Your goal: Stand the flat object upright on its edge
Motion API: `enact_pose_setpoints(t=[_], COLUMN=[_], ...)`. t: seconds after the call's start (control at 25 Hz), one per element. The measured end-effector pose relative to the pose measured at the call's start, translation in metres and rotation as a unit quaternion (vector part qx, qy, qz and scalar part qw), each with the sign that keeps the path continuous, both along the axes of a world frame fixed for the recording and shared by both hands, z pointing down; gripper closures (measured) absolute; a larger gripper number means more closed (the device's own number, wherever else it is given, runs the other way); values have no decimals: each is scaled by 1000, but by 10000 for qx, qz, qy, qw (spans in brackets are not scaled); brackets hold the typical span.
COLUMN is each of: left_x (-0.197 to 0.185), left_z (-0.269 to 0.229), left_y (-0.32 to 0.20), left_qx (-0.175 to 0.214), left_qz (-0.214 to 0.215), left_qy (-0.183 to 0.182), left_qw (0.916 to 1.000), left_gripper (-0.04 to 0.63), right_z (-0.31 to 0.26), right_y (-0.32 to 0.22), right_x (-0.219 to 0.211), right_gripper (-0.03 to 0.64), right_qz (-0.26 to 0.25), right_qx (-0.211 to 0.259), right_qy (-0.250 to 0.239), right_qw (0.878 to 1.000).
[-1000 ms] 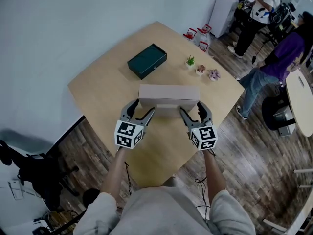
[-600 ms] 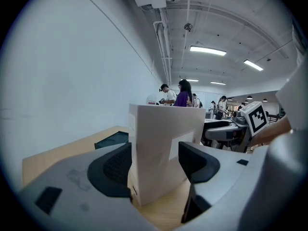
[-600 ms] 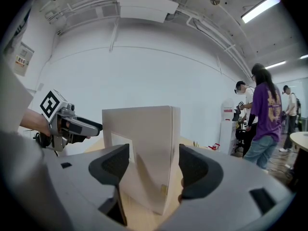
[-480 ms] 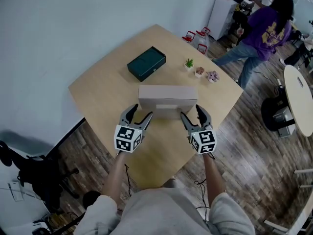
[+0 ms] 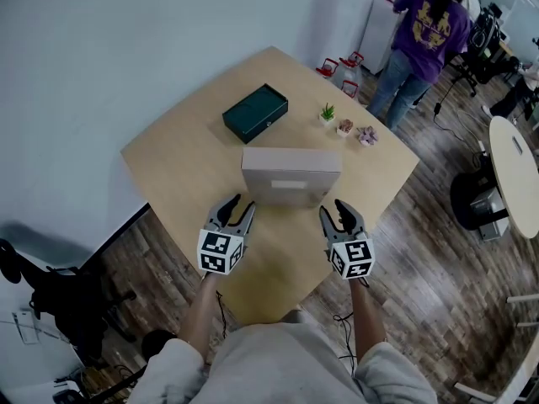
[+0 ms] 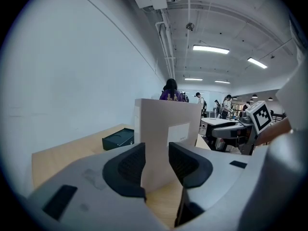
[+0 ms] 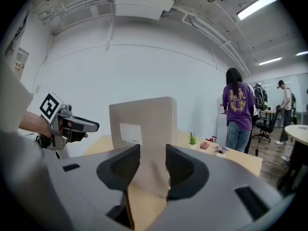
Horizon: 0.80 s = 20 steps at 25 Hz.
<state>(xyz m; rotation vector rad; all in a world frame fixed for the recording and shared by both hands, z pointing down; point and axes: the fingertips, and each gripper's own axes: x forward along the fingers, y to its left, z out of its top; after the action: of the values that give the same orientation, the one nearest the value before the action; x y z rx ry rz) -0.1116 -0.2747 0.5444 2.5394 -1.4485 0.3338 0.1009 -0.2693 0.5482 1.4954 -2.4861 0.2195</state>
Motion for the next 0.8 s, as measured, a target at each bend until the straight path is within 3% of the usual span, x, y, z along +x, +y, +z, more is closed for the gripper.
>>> enact_pose_setpoints(t=[0.16,0.44,0.8], left_x=[-4,-16,-23], left_z=[5,10,2], left_y=[11,33,52], left_qx=[-27,-50,-6], left_qz=[-78,-251,-237], left_qy=[-8,-14,-128], left_qw=[10000,9997,9996], left_gripper=[500,557,574], right_z=[5,3,-5], right_y=[10,27,51], right_x=[-1,-2,-7], right_gripper=[507,608,615], right_qz=[13,94,29], right_qx=[-102,-113,-89], right_qy=[-27,-95,-137], right_qw=[9999,9998,9999])
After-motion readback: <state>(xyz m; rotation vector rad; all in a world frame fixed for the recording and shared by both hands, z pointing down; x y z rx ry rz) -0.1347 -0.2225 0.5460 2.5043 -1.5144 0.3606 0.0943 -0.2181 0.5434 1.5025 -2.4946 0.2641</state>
